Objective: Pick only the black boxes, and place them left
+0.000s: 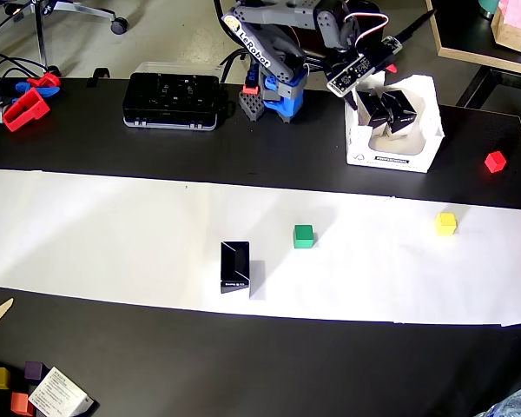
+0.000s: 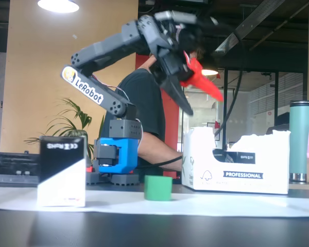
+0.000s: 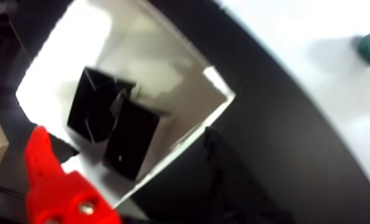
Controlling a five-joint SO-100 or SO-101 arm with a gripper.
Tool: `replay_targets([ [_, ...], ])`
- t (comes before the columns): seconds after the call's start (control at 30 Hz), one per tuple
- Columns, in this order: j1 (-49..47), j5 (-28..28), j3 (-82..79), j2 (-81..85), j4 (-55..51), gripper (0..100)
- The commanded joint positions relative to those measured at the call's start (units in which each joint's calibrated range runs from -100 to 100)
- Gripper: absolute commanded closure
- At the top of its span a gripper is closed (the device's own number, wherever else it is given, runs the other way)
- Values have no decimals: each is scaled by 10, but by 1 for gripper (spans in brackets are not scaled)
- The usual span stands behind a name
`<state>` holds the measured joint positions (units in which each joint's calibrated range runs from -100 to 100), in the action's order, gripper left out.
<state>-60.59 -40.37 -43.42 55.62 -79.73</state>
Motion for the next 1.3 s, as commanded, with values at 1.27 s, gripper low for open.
replay_targets([
  [1.27, 585, -122, 576, -323, -2, 50],
])
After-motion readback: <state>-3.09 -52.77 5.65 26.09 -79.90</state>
